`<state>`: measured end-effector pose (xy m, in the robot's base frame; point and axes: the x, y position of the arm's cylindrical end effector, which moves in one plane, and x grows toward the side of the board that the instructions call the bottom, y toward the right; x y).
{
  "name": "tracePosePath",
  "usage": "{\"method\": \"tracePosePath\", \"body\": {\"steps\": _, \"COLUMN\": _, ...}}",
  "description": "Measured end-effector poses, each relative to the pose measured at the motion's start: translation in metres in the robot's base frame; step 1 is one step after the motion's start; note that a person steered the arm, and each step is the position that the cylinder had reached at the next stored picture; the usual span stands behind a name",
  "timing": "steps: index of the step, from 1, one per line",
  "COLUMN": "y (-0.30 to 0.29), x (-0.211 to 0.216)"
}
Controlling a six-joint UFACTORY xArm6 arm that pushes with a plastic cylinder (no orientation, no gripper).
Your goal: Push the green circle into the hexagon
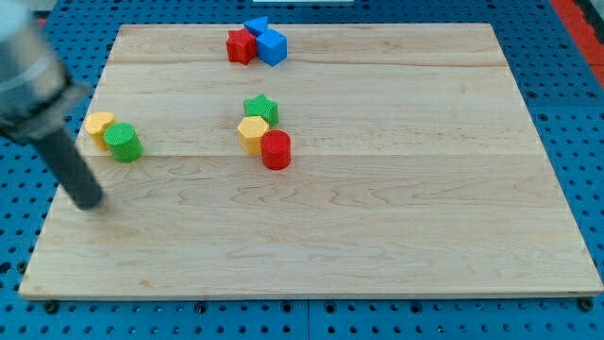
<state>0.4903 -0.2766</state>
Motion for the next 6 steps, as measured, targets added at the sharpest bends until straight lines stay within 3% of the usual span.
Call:
{"method": "tracePosePath", "body": {"steps": 1, "y": -0.028, "x": -0.031}}
{"method": "tracePosePath", "body": {"steps": 4, "y": 0.142, "x": -0.059}}
{"method": "tracePosePath", "body": {"steps": 5, "y": 0.054, "x": -0.014}}
{"method": "tracePosePath", "body": {"steps": 6, "y": 0.066, "x": -0.059}}
